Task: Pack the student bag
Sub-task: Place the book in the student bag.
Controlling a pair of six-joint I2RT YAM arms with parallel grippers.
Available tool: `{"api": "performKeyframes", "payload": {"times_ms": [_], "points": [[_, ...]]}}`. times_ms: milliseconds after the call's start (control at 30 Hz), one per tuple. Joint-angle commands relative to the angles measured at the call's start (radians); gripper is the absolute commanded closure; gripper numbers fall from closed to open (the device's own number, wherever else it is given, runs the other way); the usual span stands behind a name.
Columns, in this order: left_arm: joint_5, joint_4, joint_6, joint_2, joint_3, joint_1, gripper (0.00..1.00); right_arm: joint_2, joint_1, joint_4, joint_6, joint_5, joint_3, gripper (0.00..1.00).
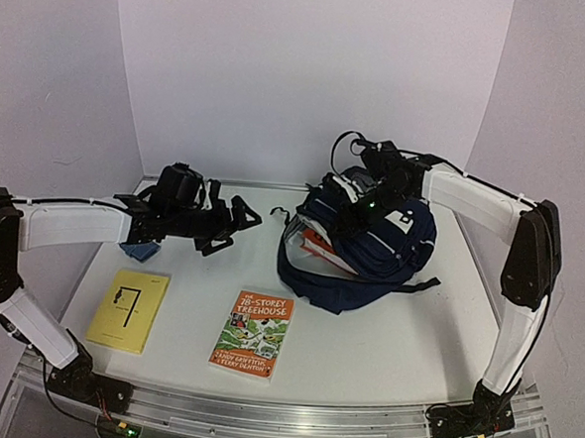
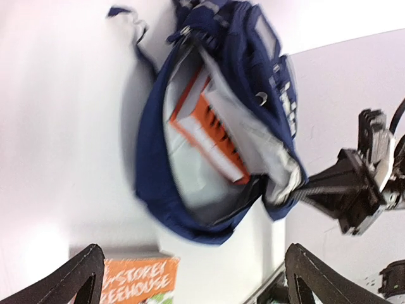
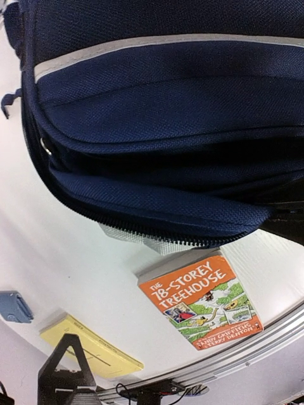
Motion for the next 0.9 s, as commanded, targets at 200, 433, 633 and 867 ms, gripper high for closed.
{"api": "performKeyframes", "payload": {"times_ms": [200,433,633,867], "points": [[0.037,0.04,-0.023,-0.104,-0.22,-0.003,0.0,0.038,-0.008,0.033,-0.026,0.013,-0.094,0.85],[0.099,0.126,-0.061,-0.145,-0.373,-0.004,0.0,-0.088,0.018,0.032,-0.055,-0.04,-0.106,0.17],[0.123,0.155,-0.067,-0.192,-0.478,-0.003,0.0,-0.176,0.109,0.018,-0.06,-0.097,-0.189,0.14],[0.166,0.248,-0.086,-0.19,-0.556,-0.004,0.01,-0.213,0.214,0.089,-0.092,-0.227,-0.377,0.14]]}}
